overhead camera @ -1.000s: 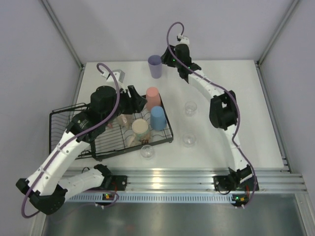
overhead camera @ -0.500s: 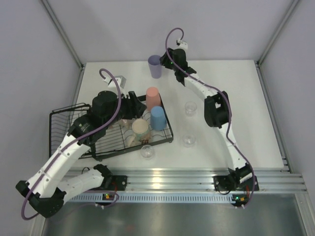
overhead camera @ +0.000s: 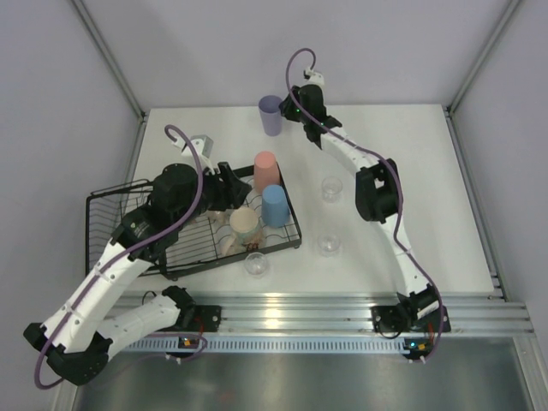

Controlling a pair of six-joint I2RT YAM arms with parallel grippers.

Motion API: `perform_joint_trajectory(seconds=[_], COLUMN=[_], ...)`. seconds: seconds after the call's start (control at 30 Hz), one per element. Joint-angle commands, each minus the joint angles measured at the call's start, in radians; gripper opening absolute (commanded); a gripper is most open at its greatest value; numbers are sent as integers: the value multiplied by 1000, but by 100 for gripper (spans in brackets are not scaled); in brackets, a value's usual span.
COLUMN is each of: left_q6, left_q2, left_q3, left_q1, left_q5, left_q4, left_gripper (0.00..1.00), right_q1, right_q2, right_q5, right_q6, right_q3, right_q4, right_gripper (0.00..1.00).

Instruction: Load the cups into the dish rack

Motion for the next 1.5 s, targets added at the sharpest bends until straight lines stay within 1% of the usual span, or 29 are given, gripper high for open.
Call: perform_joint_trajectory(seconds=[0.0,0.07,0.2,0.27,0.33,0.4,0.43,0.53,0.6,0.7,0.73,0.8,0.83,0.87,0.9,0.97,1.0,1.03,1.07,1.1,1.13,1.17,1.2,1.23,1.3,1.33,1.37,1.4,1.47], left_q6=[-3,-9,-14,-17,-18,-18,-20,-21,-20,-18,-20,-15,-3,8,18,43,66,75,84,100,103,106,98,89,66,66,65,63,63], left_q2=[-17,-15,-20,-20,-17,-14,-14,-15,-15,-16,-15,-6,-3,15,32,84,154,193,228,306,337,371,423,454,500,552,576,604,676], left_q3=[-10,-12,-10,-10,-10,-9,-9,-10,-15,-20,-21,-20,-15,-9,0,75,114,149,233,271,304,338,389,419,486,506,525,560,585], left_q1=[1,3,3,3,3,3,3,1,3,3,3,3,3,3,3,6,7,22,32,47,80,104,168,211,291,343,363,393,415], left_q5=[-18,-16,-15,-16,-18,-16,-13,-16,-24,-33,-34,-53,-64,-117,-155,-238,-292,-306,-309,-286,-268,-230,-184,-62,31,92,128,148,186], left_q4=[19,19,19,20,20,19,19,19,19,19,19,17,19,19,14,-12,-19,-29,-44,-64,-70,-72,-76,-76,-78,-76,-76,-81,-93], left_gripper=[61,61,61,61,61,61,61,61,61,61,61,61,61,62,62,63,63,63,63,63,63,63,63,63,62,61,61,60,58], right_q1=[9,10,10,10,15,18,18,14,9,9,7,6,4,6,4,3,-2,-5,-9,-16,-22,-28,-39,-42,-43,-42,-40,-33,-26], right_q2=[-35,-32,-50,-67,-102,-110,-109,-76,-50,-46,-49,-68,-81,-92,-122,-163,-221,-254,-285,-326,-334,-337,-340,-343,-352,-349,-339,-336,-337], right_q5=[-18,-17,-15,-17,-20,-24,-49,-173,-210,-212,-213,-236,-244,-245,-250,-265,-268,-273,-279,-299,-352,-369,-380,-418,-483,-545,-570,-593,-636], right_q6=[-43,-46,-59,-55,-57,-57,-57,-25,1,7,12,27,30,29,24,-3,-14,-25,-46,-58,-69,-80,-77,-44,9,38,81,95,109], right_q3=[-7,1,-10,-44,-106,-125,-139,-145,-140,-165,-170,-186,-217,-231,-254,-283,-333,-358,-377,-380,-359,-332,-302,-309,-369,-384,-390,-404,-426], right_q4=[-65,-100,-183,-181,-123,-83,-15,114,147,179,181,204,213,215,201,185,187,187,184,179,140,107,81,84,134,153,158,161,162], right_gripper=[23,21,21,20,20,20,17,15,13,8,8,11,14,15,20,23,27,29,33,43,46,48,51,52,52,51,50,50,49])
